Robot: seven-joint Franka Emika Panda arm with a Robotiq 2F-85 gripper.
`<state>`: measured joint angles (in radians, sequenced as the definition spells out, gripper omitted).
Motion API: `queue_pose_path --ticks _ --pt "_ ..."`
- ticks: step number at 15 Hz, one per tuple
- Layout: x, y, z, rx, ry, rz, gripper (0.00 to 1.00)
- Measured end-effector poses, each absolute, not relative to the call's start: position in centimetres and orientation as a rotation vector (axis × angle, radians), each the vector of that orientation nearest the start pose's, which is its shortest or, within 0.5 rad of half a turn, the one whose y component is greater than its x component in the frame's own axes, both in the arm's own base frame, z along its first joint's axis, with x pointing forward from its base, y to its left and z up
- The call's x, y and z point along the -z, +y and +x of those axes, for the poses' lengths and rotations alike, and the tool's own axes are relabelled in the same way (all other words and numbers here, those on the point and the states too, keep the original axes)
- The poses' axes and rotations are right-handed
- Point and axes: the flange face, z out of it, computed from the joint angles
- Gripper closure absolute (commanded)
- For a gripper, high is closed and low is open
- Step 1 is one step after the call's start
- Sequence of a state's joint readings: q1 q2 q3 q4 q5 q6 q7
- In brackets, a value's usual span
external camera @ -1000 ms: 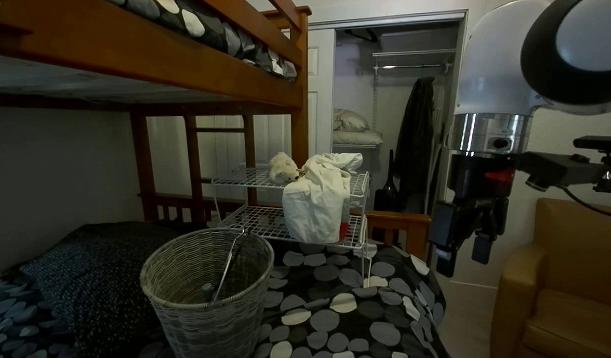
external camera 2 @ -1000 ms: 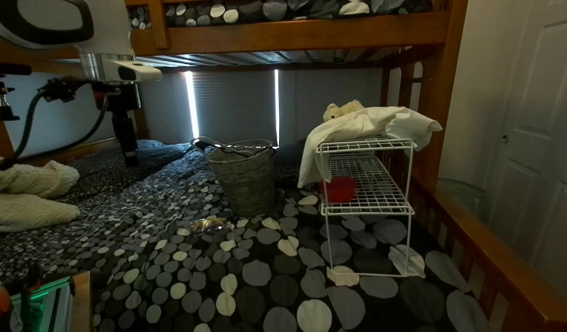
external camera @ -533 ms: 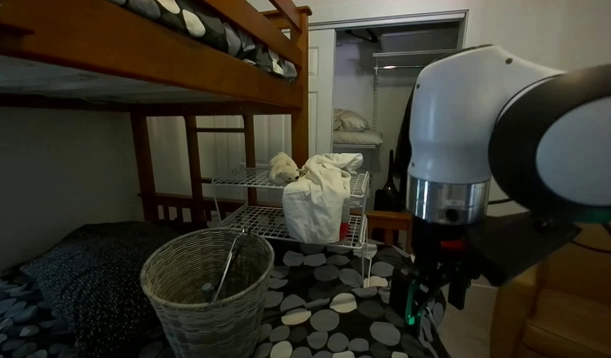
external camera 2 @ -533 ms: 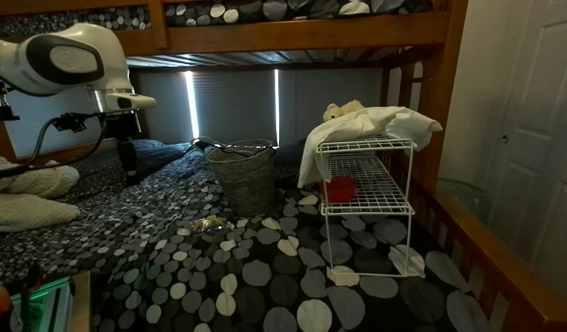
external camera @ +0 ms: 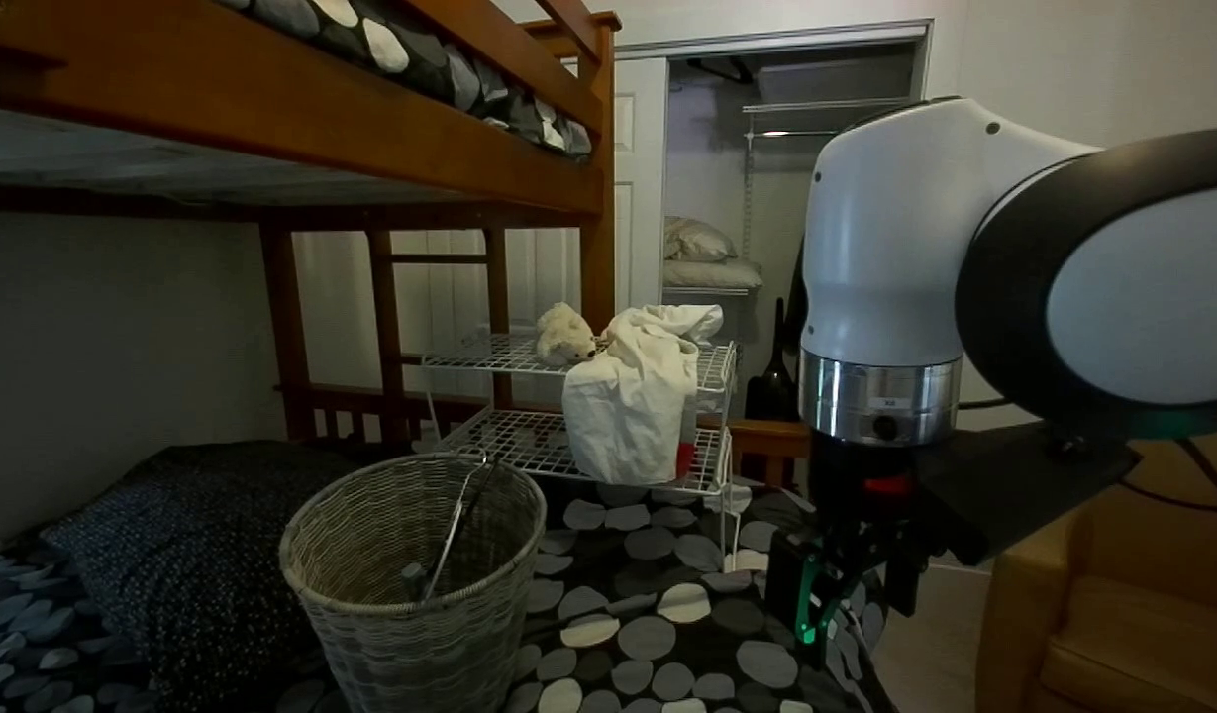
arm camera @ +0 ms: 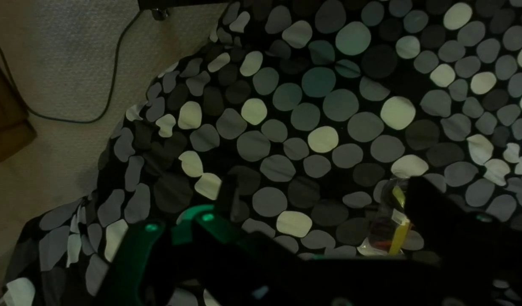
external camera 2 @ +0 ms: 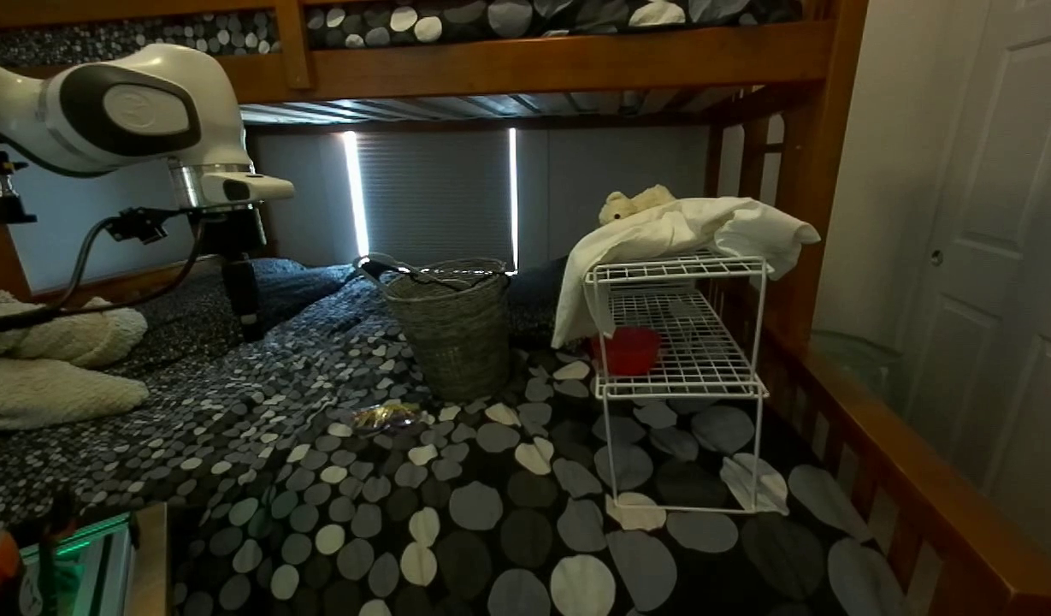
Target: Put the glasses in the basket
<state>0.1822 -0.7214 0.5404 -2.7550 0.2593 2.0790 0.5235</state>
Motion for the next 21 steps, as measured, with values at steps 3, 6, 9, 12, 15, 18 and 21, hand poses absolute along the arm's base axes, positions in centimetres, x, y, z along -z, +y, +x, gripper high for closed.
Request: queue_pose_path --ticks 3,6,9,12,15,18,21 --pt "-39.3 21.9 25.4 0.097 0.078 -3.246 0.0" --pt "-40.0 21.8 27.9 0.251 0.145 -3.126 0.0" --pt "-38.7 20.0 32.3 0.346 0.185 -2.964 0.0" --pt "-34.1 18.1 35.4 0.205 0.153 -2.892 0.0" --pt "-28.5 18.9 36.4 -0.003 0.126 -2.919 0.0" --pt "-24.2 20.6 38.2 -0.039 0.095 -2.974 0.0" --pt "-21.2 22.0 40.3 -0.053 0.084 -3.009 0.0"
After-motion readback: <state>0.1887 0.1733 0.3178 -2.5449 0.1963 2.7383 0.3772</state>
